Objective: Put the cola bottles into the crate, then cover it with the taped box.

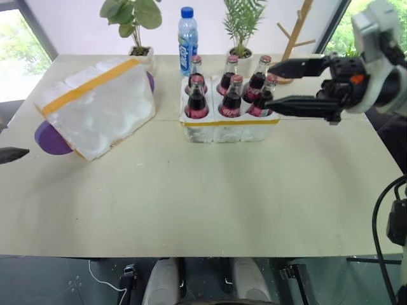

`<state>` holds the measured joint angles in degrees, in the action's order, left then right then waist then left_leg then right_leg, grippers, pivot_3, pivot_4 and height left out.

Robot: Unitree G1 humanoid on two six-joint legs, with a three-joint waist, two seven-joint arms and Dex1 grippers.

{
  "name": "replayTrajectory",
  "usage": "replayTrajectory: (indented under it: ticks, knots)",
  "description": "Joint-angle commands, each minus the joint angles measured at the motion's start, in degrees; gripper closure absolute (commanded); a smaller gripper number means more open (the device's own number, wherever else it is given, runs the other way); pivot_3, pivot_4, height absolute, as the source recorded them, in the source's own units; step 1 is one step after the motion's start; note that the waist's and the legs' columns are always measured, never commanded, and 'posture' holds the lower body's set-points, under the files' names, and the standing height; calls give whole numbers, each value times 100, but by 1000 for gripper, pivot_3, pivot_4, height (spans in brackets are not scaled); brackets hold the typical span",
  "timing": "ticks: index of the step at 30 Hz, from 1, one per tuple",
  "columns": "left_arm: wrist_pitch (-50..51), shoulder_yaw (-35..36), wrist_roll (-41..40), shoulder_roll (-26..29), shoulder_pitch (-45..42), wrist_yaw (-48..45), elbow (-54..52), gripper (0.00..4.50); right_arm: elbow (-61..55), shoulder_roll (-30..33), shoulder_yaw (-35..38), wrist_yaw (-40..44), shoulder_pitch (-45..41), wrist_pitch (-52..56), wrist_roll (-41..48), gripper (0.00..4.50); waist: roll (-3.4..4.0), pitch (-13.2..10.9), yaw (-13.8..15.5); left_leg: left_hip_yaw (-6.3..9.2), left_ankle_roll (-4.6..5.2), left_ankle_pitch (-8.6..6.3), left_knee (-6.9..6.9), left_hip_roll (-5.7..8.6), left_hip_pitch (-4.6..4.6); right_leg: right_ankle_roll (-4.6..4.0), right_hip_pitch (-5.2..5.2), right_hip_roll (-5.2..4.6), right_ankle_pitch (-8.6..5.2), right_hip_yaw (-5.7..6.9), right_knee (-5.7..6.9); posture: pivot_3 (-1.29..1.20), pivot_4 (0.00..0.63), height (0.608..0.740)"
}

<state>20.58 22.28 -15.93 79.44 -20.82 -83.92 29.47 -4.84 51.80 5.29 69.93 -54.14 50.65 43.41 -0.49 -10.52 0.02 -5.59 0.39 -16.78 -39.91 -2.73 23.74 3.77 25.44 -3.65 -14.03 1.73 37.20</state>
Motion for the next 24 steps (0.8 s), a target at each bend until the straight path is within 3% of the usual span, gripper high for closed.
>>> replayTrajectory:
  ticks: [1,5,10,17,23,24]
  knots:
    - [-715,-1095,726,-12,-1240,-107,1004,0,70,-41,-22,80,-172,-231,-92,40,-4,2,33,-4,0,0,-3,5,2,16,2,4,10,0,3,0,150,740]
    - [-1261,-2231,1736,-447,-2865,-42,2347,0,-141,-66,72,-73,63,-211,-77,40,-6,3,70,-10,4,-2,-7,4,8,20,10,16,12,1,14,0,150,740]
    - [-1856,-2974,2556,-882,-3888,130,3435,0,-598,40,449,-433,496,-8,121,40,-10,4,62,-14,12,-6,-8,1,18,21,14,18,13,1,5,0,150,740]
    - [-1896,-3183,2952,-1542,-4817,745,4291,0,-1233,257,975,-806,1133,287,534,40,-20,2,62,-14,16,-9,-12,1,23,23,18,14,14,1,6,0,150,740]
    - [-2032,-3223,3165,-1790,-4888,1161,4533,0,-1560,302,1171,-1098,1507,464,818,40,-23,1,40,-13,17,-9,-13,0,22,23,19,15,14,0,7,0,150,740]
    - [-2048,-3207,3176,-1832,-4881,1239,4556,254,-1587,310,1190,-1133,1555,464,852,5,-23,1,41,-12,17,-9,-13,0,22,23,19,15,14,0,8,0,150,740]
